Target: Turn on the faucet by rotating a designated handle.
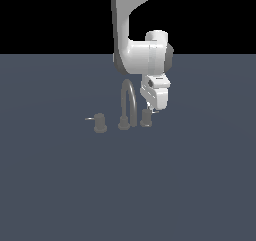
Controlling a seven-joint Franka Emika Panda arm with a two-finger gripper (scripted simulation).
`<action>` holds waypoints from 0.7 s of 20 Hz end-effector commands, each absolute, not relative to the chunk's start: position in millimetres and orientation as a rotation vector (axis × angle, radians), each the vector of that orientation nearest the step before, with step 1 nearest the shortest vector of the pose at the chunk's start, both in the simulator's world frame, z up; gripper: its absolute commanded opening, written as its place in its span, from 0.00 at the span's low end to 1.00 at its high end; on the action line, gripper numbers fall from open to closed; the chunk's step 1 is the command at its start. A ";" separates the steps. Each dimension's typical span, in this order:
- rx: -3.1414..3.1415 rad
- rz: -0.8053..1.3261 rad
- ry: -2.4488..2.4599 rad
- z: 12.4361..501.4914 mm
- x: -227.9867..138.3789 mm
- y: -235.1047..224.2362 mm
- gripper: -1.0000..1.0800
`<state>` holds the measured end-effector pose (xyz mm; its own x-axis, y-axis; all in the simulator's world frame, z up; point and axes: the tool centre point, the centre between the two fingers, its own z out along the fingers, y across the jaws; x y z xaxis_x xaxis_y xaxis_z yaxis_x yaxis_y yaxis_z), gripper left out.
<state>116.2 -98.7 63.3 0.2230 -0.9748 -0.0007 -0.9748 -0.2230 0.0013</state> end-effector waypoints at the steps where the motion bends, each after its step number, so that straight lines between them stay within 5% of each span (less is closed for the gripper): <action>1: 2.455 0.000 -1.961 63.0 116.8 -98.9 0.00; 14: 2.464 0.007 -1.957 63.0 97.6 -114.9 0.00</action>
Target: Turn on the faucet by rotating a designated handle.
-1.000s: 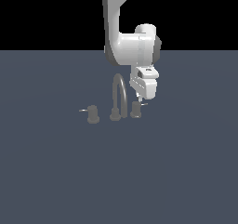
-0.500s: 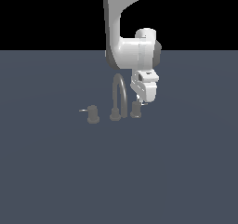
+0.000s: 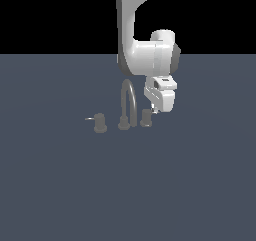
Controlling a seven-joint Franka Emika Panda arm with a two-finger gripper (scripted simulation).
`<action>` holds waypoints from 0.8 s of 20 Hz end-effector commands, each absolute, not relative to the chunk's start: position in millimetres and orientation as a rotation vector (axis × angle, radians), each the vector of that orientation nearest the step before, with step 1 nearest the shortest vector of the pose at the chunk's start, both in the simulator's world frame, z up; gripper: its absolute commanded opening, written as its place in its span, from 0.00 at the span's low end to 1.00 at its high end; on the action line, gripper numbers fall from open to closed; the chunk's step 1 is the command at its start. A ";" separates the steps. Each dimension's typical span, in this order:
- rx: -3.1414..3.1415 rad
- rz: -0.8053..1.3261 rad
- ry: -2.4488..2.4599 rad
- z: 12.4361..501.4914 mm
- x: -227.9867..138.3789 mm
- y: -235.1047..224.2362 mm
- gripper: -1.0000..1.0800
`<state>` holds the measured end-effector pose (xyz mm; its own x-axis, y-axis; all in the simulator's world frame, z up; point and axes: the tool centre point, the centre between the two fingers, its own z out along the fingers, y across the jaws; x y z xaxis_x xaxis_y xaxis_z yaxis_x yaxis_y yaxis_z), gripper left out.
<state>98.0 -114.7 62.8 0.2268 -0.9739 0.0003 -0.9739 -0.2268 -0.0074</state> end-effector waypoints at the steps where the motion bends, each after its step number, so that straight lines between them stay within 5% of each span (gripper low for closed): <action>1: -2.456 -0.007 1.950 63.3 94.8 -115.1 0.00; 16: -2.455 -0.001 1.959 63.2 53.1 -121.5 0.00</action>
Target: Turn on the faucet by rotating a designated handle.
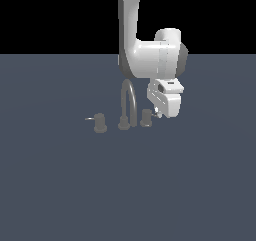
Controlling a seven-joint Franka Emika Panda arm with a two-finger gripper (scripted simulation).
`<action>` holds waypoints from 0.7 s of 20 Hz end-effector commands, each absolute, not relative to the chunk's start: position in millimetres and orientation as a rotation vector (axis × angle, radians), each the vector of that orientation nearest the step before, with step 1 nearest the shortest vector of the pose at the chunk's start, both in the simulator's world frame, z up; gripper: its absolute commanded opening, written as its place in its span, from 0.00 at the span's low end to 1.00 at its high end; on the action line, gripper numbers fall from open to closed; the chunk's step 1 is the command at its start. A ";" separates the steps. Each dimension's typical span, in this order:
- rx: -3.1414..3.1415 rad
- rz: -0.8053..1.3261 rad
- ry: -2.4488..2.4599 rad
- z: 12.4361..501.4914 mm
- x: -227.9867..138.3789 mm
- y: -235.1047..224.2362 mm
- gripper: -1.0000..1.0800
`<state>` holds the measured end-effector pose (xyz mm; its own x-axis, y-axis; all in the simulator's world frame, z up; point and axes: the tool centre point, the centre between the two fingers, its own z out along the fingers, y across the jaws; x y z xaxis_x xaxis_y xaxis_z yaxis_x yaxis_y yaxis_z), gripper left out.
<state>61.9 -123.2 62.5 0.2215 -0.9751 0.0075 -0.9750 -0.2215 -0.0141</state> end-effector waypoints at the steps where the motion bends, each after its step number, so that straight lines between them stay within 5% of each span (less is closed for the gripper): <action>1: -2.450 -0.024 1.956 62.7 62.1 -123.3 0.00; 14: -2.455 -0.001 1.961 63.0 25.5 -93.5 0.00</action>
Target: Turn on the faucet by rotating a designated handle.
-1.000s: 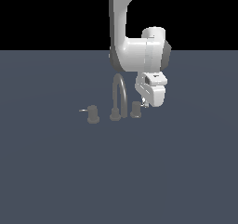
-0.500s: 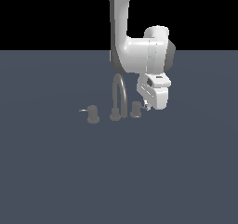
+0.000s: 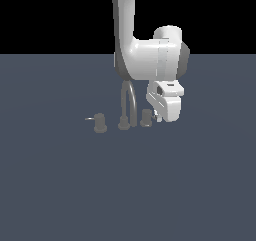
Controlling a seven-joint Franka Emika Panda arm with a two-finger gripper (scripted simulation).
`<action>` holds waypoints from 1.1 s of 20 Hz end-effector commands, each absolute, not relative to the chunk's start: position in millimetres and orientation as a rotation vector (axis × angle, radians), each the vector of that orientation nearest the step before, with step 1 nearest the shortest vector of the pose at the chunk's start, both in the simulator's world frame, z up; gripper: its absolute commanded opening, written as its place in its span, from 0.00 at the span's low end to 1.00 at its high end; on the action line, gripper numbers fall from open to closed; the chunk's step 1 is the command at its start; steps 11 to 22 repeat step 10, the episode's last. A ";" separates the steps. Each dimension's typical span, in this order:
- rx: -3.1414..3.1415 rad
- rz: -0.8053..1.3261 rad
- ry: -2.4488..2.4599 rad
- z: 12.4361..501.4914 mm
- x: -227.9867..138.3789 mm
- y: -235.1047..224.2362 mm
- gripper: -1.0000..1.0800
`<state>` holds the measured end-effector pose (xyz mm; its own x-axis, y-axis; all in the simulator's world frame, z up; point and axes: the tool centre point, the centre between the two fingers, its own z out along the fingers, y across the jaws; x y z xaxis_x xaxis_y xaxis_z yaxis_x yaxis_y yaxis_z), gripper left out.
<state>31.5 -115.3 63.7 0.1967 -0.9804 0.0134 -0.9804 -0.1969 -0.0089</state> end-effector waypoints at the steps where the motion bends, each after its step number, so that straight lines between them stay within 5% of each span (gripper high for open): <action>1: 2.455 0.001 -1.961 63.0 25.5 -93.5 0.00; 22: 2.453 0.001 -1.963 63.0 28.4 -58.5 0.00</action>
